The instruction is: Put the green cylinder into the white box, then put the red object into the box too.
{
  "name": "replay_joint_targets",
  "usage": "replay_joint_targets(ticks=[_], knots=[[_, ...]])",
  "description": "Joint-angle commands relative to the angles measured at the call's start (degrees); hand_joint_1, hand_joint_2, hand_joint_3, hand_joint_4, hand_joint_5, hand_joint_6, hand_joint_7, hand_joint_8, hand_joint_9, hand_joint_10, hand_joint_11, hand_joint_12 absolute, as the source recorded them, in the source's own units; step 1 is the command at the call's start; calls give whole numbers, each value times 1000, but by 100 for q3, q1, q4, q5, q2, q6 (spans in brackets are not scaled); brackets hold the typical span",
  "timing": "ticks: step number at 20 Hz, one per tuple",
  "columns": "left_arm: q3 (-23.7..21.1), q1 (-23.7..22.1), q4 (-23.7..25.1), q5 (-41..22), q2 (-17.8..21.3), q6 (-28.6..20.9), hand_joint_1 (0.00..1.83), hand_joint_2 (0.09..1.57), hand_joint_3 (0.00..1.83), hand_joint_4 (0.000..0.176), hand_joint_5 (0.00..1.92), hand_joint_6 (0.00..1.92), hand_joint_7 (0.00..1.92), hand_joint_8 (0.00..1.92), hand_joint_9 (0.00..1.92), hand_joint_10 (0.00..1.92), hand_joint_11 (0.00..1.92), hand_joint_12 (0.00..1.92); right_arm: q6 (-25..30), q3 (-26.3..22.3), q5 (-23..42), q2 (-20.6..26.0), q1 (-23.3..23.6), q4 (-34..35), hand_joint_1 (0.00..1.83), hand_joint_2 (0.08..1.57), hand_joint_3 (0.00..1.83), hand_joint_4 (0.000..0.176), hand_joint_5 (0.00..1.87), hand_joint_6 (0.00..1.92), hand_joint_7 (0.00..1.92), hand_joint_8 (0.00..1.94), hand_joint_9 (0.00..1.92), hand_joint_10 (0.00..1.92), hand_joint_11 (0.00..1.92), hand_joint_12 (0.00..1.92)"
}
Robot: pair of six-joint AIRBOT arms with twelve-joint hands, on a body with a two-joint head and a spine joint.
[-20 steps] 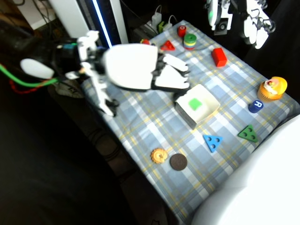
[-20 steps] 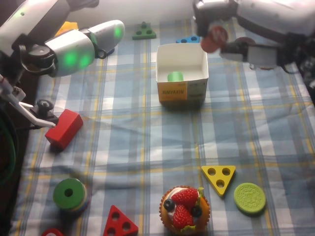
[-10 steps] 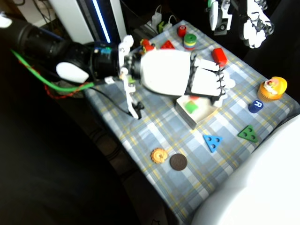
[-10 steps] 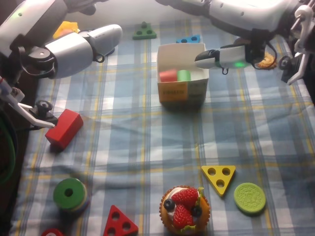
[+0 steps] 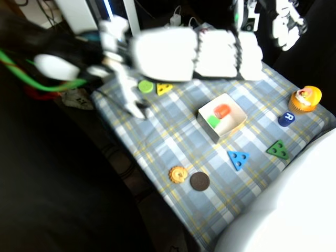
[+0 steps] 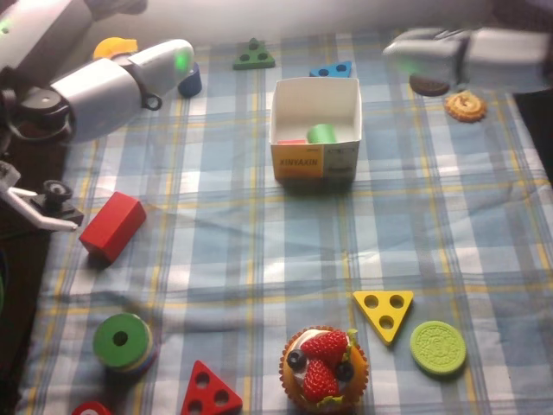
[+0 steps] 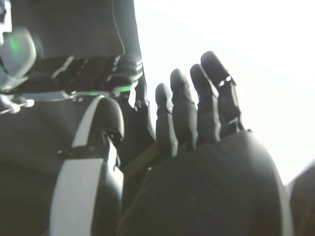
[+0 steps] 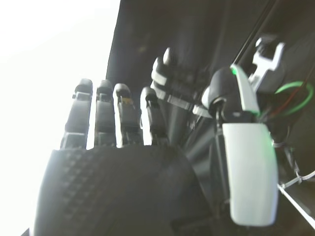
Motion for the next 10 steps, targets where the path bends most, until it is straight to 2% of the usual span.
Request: replay_joint_targets(ticks=[1, 2, 3, 4, 5, 6, 7, 8, 9, 10], knots=[[-59, -3, 147, -903, 56, -40, 612, 1374, 3, 42, 300, 0, 375, 13, 42, 689, 0, 1164, -8, -147, 1030, 52, -62, 17, 359, 1271, 2, 135, 0, 0, 0, 0, 0, 0, 0, 102], [-104, 39, 147, -1020, 93, -40, 581, 1379, 3, 51, 278, 0, 379, 15, 37, 754, 0, 1239, -20, -239, 1246, 168, -218, 84, 396, 1267, 0, 117, 0, 0, 0, 0, 0, 0, 0, 20], [-135, 66, 153, -1111, 117, -40, 567, 1385, 3, 52, 262, 0, 379, 15, 37, 797, 0, 1295, -34, -332, 1477, 287, -388, 174, 378, 1259, 0, 94, 0, 0, 0, 0, 0, 0, 0, 3], [-163, 86, 164, -1185, 140, -40, 563, 1387, 3, 53, 258, 1, 379, 16, 37, 807, 0, 1307, -40, -425, 1731, 408, -590, 277, 374, 1257, 0, 89, 0, 0, 0, 0, 0, 0, 0, 0], [-199, 111, 175, -1273, 176, -40, 515, 1389, 4, 65, 233, 1, 360, 7, 17, 805, 0, 1333, -41, -529, 2013, 547, -811, 413, 393, 1247, 0, 64, 0, 0, 0, 0, 0, 0, 0, 0], [-237, 145, 186, -1369, 218, -59, 503, 1390, 3, 68, 227, 1, 355, 6, 10, 809, 0, 1352, -41, -619, 2263, 650, -1012, 528, 397, 1245, 0, 59, 0, 0, 0, 0, 0, 0, 0, 0], [-253, 203, 222, -1517, 270, -229, 495, 1375, 0, 88, 221, 0, 343, 1, 15, 797, 0, 1375, -48, -706, 2535, 754, -1230, 676, 444, 1245, 0, 51, 0, 0, 0, 0, 0, 0, 0, 0], [-247, 266, 251, -1653, 313, -481, 493, 1371, 0, 92, 220, 0, 340, 1, 16, 795, 0, 1379, -54, -760, 2740, 820, -1390, 794, 479, 1253, 0, 33, 0, 0, 0, 0, 0, 0, 0, 0], [-235, 349, 270, -1818, 375, -737, 485, 1369, 0, 100, 206, 4, 333, 2, 4, 822, 0, 1458, -61, -834, 3064, 913, -1638, 1003, 487, 1255, 0, 29, 0, 0, 0, 0, 0, 0, 0, 0], [-246, 398, 274, -1938, 418, -834, 501, 1371, 0, 101, 197, 2, 327, 1, 0, 844, 0, 1501, -61, -863, 3267, 948, -1777, 1116, 514, 1260, 0, 27, 0, 0, 0, 0, 0, 0, 0, 0]])
